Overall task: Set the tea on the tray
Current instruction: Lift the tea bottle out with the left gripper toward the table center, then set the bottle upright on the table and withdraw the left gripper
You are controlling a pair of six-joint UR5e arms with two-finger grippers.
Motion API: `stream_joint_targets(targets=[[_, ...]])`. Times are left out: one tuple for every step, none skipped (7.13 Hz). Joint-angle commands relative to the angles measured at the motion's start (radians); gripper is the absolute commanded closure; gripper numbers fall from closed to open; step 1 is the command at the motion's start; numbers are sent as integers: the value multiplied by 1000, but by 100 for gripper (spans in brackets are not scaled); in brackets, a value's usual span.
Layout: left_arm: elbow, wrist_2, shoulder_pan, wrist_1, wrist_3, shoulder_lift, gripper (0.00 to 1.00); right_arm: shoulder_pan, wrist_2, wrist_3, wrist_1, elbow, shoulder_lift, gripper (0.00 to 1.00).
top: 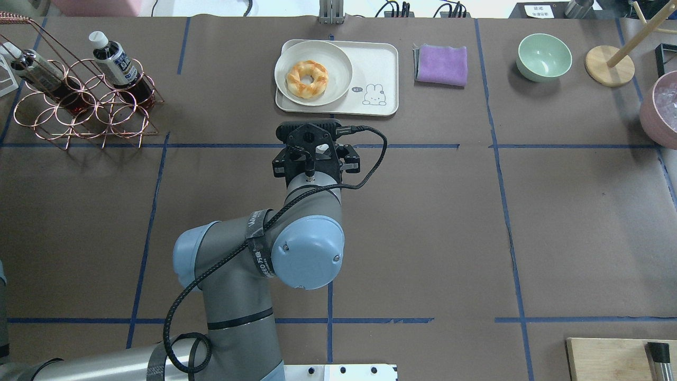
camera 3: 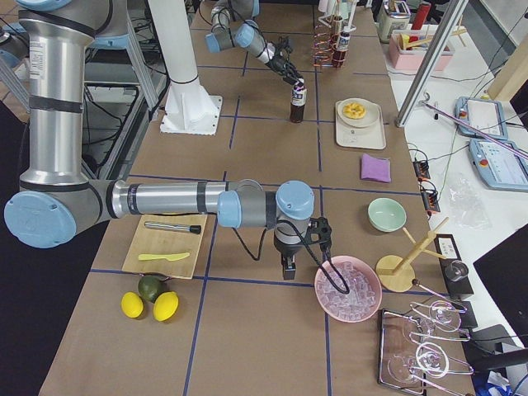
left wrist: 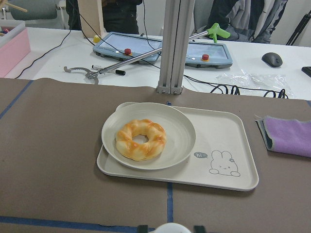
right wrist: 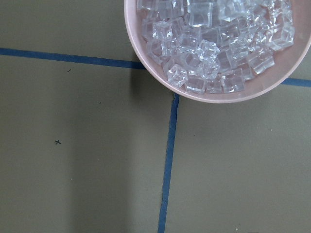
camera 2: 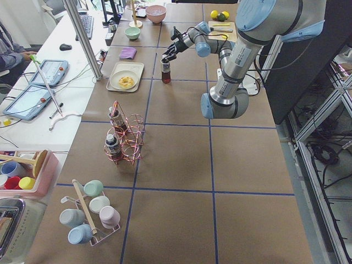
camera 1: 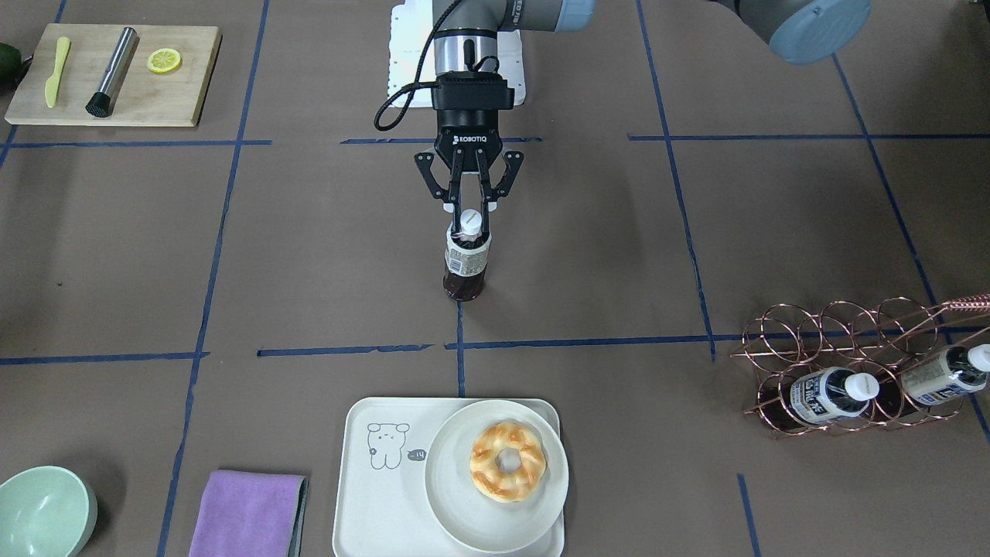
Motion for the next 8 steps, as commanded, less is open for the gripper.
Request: stream_joint_targets(targets=[[-50, -15, 1, 2, 8, 1, 0, 0, 0, 0, 0, 1, 1, 0], [-143, -68, -5, 5, 55, 2, 0, 0, 0, 0, 0, -1, 1, 0], [-235, -131, -18, 37, 89, 48, 0, 0, 0, 0, 1, -1, -1, 0], [-353, -220, -60, 63, 156, 152, 0, 0, 0, 0, 1, 1, 2, 0], [-430, -382, -147, 77, 254, 262, 0, 0, 0, 0, 3, 2, 4, 0], [-443, -599, -268, 112, 351, 344, 0, -6, -2, -2, 20, 2, 5, 0], [-443, -831, -395, 196, 429, 416, 0, -6, 0, 2, 44, 2, 5, 0], [-443, -1007, -513, 291, 545, 489, 0, -8, 0, 3, 44, 5, 5, 0]])
